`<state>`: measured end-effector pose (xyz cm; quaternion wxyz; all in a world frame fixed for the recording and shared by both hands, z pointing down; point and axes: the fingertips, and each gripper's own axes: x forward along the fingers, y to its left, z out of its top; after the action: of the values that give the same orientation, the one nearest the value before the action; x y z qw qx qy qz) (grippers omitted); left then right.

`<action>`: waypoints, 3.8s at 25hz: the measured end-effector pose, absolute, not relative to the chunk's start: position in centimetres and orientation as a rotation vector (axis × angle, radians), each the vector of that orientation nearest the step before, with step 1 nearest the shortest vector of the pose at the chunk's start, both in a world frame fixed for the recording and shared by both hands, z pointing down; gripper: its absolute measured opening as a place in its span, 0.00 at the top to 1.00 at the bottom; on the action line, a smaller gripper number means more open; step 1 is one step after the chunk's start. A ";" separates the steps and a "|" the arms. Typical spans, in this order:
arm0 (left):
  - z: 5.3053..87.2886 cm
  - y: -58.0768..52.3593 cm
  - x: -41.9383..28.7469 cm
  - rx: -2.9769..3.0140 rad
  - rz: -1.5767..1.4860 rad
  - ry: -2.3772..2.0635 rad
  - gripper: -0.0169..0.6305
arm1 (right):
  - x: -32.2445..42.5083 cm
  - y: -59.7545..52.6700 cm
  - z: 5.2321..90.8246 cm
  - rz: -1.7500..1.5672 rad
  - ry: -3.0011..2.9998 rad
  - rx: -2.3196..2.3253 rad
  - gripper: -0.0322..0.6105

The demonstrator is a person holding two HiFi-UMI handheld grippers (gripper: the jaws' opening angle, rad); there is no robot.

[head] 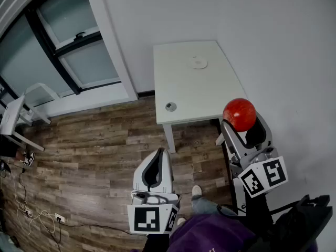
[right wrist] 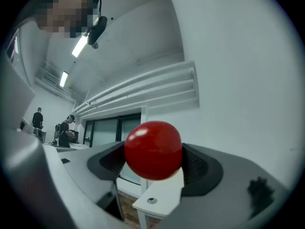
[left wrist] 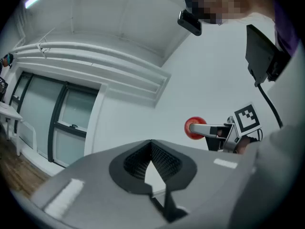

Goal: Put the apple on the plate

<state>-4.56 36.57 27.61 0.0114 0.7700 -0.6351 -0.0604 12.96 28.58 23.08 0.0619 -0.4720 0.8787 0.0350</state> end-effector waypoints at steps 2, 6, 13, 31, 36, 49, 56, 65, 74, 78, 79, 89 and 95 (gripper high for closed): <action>27.1 34.5 -4.5 2.400 -0.193 -1.985 0.96 | 13.0 26.6 22.6 0.105 2.656 -1.421 0.38; 26.9 31.0 -4.0 2.384 -0.197 -2.000 0.96 | 13.5 22.9 22.4 0.104 2.665 -1.406 0.38; 26.8 26.8 -2.6 2.369 -0.199 -2.011 0.96 | 14.3 18.3 22.1 0.110 2.681 -1.370 0.38; 28.0 18.2 -3.8 2.360 -0.196 -1.969 0.96 | 13.7 10.2 23.5 0.076 2.676 -1.430 0.38; 27.3 13.2 -5.4 2.396 -0.194 -1.944 0.96 | 12.3 5.7 23.0 0.078 2.648 -1.462 0.38; 27.7 2.6 -9.2 2.471 -0.167 -1.836 0.96 | 8.6 -3.7 24.1 0.046 2.593 -1.581 0.38; 28.7 0.6 -9.8 2.464 -0.155 -1.790 0.96 | 8.9 -5.0 25.5 0.010 2.588 -1.667 0.38; 30.3 -4.0 -8.5 2.428 -0.126 -1.802 0.96 | 10.0 -10.6 28.0 -0.049 2.621 -1.663 0.38; 31.4 -10.3 -8.0 2.354 -0.056 -1.857 0.96 | 9.8 -19.4 31.2 -0.136 2.716 -1.623 0.38; 32.6 -13.2 -8.3 2.309 -0.030 -1.870 0.96 | 9.1 -23.4 33.1 -0.176 2.759 -1.609 0.38; 33.2 -14.4 -8.5 2.296 -0.019 -1.870 0.96 | 8.9 -24.9 34.1 -0.195 2.773 -1.610 0.38; 37.6 -21.5 -9.6 2.185 0.067 -1.886 0.96 | 7.9 -33.7 42.3 -0.362 2.900 -1.629 0.38; 38.4 -21.0 -8.8 2.160 0.104 -1.860 0.96 | 8.5 -33.8 45.9 -0.393 2.986 -1.678 0.38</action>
<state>-8.84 -20.99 38.43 0.1440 0.7495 -0.6452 0.0360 8.47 -33.82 45.89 -0.1525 -0.4809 0.8560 -0.1125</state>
